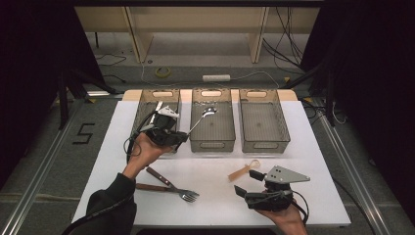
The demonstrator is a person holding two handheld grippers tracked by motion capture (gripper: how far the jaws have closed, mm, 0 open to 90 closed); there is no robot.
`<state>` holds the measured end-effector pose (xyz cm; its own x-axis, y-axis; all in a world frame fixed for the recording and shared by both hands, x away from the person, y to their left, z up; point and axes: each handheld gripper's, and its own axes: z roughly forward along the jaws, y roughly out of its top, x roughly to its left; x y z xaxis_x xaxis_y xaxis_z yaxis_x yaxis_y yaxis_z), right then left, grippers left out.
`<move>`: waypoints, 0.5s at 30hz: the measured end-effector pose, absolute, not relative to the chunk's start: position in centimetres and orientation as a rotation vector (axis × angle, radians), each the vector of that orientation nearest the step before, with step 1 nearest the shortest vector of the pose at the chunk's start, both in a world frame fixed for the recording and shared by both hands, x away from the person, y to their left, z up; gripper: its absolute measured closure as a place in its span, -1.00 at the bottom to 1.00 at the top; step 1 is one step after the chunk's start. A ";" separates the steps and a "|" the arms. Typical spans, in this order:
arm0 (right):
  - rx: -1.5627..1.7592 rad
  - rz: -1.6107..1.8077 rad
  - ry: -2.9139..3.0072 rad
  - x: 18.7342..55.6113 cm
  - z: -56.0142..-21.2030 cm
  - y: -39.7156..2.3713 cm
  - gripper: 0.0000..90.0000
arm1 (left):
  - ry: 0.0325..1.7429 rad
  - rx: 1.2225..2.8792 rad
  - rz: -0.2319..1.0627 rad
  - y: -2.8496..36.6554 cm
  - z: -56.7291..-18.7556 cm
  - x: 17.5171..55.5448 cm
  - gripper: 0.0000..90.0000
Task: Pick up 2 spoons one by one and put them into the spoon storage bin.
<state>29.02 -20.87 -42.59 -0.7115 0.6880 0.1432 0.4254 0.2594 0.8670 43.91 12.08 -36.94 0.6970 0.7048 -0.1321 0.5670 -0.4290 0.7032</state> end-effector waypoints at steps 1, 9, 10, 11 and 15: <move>1.033 1.432 2.269 29.1 -42.6 -20.9 -0.40 | 0.977 2.144 0.238 11.7 -36.9 44.4 0.84; 1.030 1.435 2.268 29.0 -42.5 -21.0 -0.40 | 1.009 2.127 0.245 10.9 -37.2 46.1 0.84; 1.030 1.435 2.268 29.0 -42.5 -21.0 -0.40 | 1.009 2.127 0.245 10.9 -37.2 46.1 0.84; 1.035 1.438 2.267 29.0 -42.5 -21.0 -0.40 | 1.012 2.119 0.248 10.7 -37.1 46.4 0.84; 1.036 1.441 2.265 29.0 -42.6 -21.0 -0.40 | 1.022 2.113 0.255 10.4 -36.9 47.3 0.84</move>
